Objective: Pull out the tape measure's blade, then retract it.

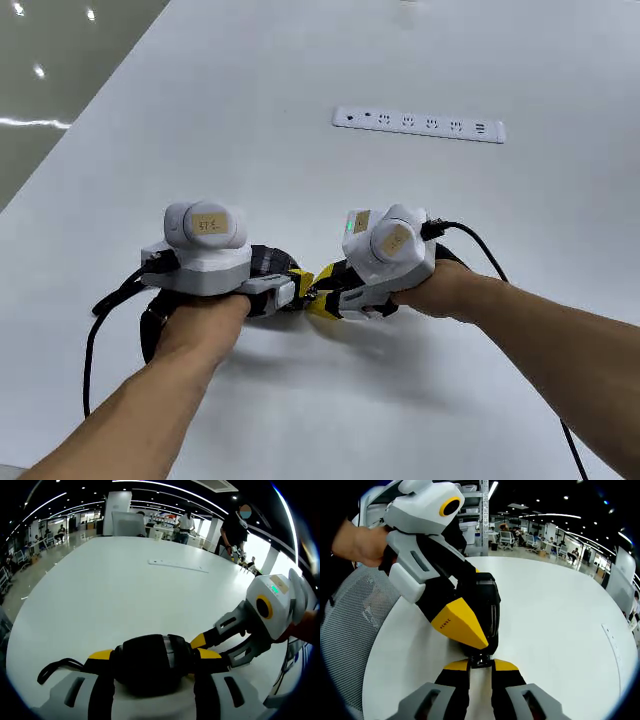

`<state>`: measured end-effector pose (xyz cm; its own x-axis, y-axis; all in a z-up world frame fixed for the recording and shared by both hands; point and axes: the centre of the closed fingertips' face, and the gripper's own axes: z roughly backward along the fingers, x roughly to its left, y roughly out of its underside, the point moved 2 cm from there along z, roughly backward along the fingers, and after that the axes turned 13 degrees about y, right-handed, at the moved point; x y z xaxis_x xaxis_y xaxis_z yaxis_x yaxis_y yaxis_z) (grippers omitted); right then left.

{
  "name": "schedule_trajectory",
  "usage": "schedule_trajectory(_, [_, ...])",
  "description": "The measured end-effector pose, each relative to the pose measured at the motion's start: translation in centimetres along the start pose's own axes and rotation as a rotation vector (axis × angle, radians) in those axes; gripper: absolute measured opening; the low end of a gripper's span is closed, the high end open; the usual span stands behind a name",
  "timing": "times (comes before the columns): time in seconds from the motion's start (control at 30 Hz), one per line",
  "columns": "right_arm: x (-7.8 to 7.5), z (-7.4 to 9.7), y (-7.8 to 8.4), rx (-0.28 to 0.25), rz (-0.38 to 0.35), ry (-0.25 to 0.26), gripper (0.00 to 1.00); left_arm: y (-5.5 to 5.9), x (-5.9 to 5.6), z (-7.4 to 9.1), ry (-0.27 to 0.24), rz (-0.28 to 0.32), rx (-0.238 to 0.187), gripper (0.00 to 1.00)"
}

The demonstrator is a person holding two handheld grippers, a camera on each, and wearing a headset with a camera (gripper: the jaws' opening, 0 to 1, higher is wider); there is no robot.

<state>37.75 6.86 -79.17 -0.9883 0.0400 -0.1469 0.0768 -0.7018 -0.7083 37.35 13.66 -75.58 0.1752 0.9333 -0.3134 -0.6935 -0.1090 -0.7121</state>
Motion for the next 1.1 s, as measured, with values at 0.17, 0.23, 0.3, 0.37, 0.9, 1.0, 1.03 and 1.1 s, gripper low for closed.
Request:
schedule_trajectory(0.17, [0.0,0.3,0.3,0.004,0.0,0.005,0.15,0.3,-0.1,0.0,0.0,-0.032,0.023,0.6])
schedule_trajectory(0.23, [0.0,0.5,0.4,0.006,-0.002,0.008,0.16,0.4,-0.1,0.0,0.001,-0.033,0.027,0.6])
schedule_trajectory(0.3, [0.0,0.6,0.5,0.006,0.002,0.008,0.16,0.5,-0.1,0.1,0.002,-0.036,0.03,0.6])
schedule_trajectory(0.37, [0.0,0.8,0.6,0.007,0.001,0.014,0.18,0.6,-0.2,0.1,0.005,-0.038,0.036,0.61])
schedule_trajectory(0.9, [-0.6,3.2,1.8,-0.002,-0.017,0.077,0.24,0.8,-0.7,1.0,0.029,-0.066,0.033,0.67])
schedule_trajectory(1.0, [-0.7,3.8,2.2,-0.002,-0.023,0.091,0.26,0.9,-0.8,1.1,0.039,-0.078,0.038,0.68])
schedule_trajectory(1.03, [-0.7,4.0,2.2,-0.002,-0.026,0.096,0.26,0.9,-0.9,1.1,0.041,-0.081,0.038,0.68])
schedule_trajectory(1.1, [-0.9,4.3,2.3,-0.008,-0.034,0.109,0.28,0.9,-0.9,1.2,0.046,-0.086,0.033,0.69])
